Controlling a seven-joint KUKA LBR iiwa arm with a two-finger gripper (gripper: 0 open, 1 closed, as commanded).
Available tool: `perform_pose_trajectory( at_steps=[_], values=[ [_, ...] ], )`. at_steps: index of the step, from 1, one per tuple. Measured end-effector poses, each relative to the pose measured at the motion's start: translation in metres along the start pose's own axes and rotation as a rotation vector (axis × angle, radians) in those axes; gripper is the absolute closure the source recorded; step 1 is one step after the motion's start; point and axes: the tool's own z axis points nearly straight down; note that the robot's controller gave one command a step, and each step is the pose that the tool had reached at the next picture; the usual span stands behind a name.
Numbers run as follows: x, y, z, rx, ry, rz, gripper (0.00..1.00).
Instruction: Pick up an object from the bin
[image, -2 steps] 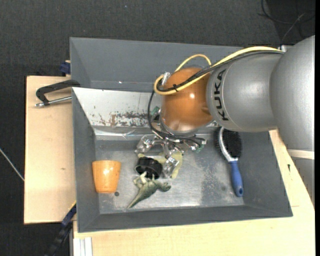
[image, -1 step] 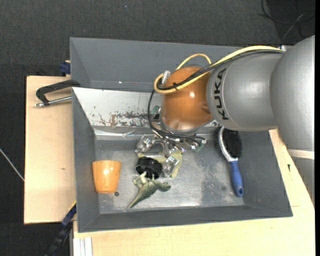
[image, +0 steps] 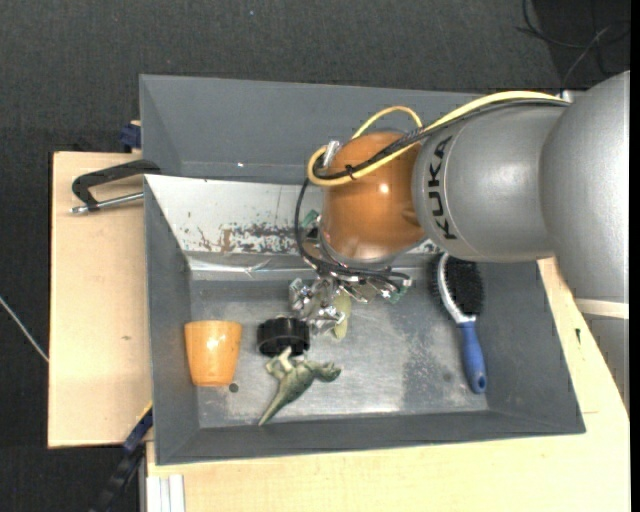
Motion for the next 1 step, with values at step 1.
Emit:
perform_pose_trajectory(
  at_steps=[1],
  values=[
    [-0.0029,-0.0007,-0.0311,0.001,-0.001,0.002,1.0]
  ],
)
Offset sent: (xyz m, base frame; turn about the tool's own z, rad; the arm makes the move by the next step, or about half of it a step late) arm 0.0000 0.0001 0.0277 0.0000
